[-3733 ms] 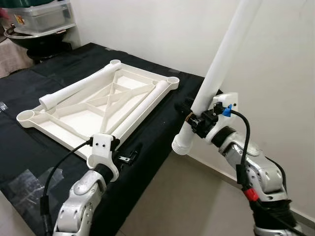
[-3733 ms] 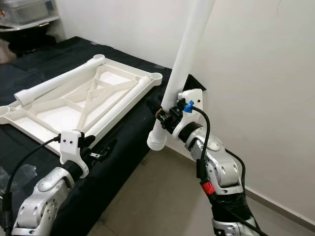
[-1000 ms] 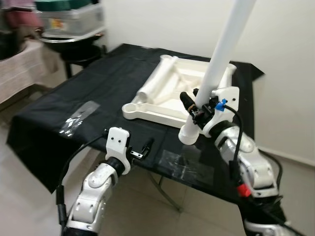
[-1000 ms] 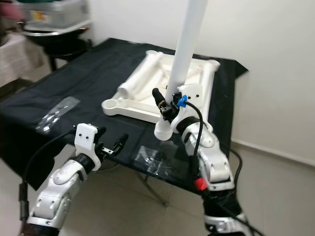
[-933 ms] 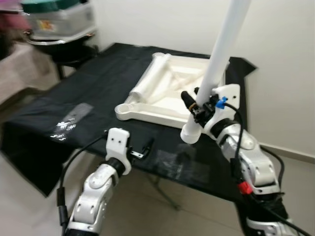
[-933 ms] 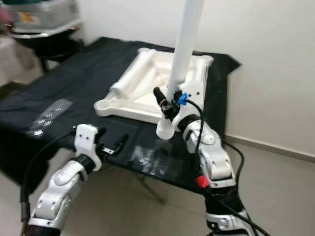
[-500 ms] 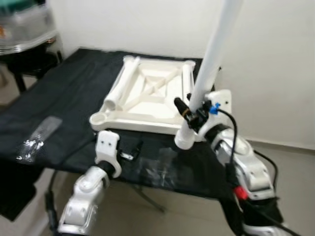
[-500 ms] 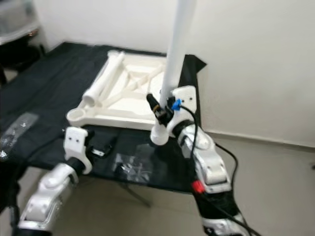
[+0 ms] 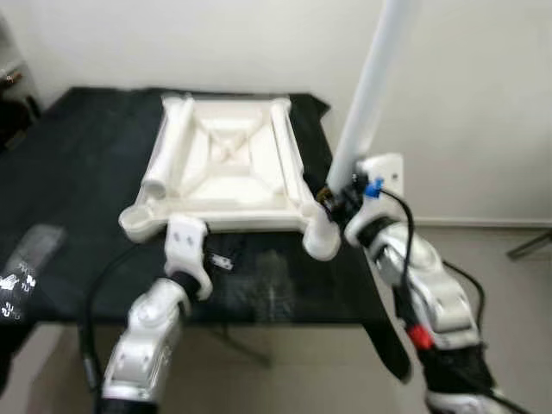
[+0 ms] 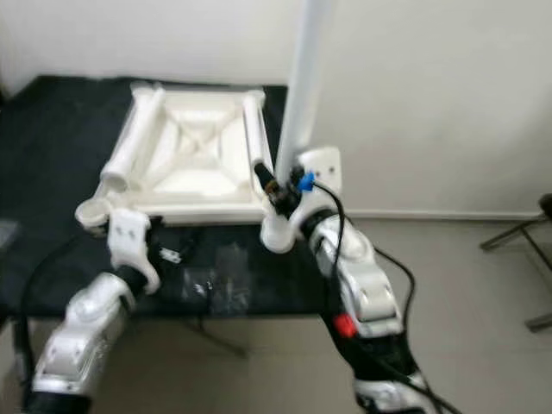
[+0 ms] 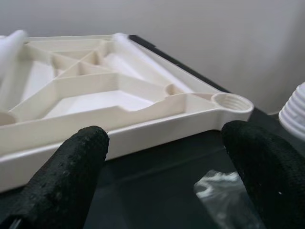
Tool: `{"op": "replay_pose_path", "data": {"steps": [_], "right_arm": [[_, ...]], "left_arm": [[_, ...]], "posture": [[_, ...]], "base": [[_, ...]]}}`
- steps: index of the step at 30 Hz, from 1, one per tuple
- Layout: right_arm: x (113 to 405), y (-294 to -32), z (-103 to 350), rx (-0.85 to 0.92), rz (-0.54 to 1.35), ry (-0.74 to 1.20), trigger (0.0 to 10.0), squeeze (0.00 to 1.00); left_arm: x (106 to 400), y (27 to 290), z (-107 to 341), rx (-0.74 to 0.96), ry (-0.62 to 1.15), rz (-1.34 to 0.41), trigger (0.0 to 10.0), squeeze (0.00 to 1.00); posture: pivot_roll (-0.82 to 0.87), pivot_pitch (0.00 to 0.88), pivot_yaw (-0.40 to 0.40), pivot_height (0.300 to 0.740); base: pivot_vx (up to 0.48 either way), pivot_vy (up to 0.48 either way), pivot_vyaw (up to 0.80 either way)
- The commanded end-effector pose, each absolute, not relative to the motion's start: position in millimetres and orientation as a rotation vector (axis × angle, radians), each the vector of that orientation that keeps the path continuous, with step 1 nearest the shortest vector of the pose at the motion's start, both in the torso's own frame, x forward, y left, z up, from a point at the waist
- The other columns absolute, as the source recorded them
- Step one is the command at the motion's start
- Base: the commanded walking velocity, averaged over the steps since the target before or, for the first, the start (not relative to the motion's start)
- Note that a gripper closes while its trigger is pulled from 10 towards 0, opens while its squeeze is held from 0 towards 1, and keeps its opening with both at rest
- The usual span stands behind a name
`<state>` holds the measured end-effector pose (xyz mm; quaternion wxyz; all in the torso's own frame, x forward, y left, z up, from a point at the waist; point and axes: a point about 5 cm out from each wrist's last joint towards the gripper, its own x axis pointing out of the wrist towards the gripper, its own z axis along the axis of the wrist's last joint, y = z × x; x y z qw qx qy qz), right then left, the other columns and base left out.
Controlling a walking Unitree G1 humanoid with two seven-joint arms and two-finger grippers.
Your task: Building children table
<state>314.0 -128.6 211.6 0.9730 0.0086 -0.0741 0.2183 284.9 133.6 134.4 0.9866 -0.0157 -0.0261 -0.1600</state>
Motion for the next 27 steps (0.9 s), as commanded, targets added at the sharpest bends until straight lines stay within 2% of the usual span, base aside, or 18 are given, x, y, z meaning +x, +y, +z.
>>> {"op": "replay_pose_path", "data": {"steps": [1,27], "right_arm": [[313.2,-124.6,213.8,0.004,0.459,-0.165,10.0,0.00],[312.3,-123.1,215.0,-0.002,0.473,-0.176,10.0,0.00]], "left_arm": [[284.6,136.0,131.2,-0.047,-0.034,-0.307,10.0,0.00],[283.5,140.2,131.5,-0.067,-0.035,-0.295,10.0,0.00]], "posture": [[-0.09,0.000,-0.029,0.740],[-0.09,0.000,-0.025,0.740]], "base": [[0.000,0.000,0.00],[0.000,0.000,0.00]]}}
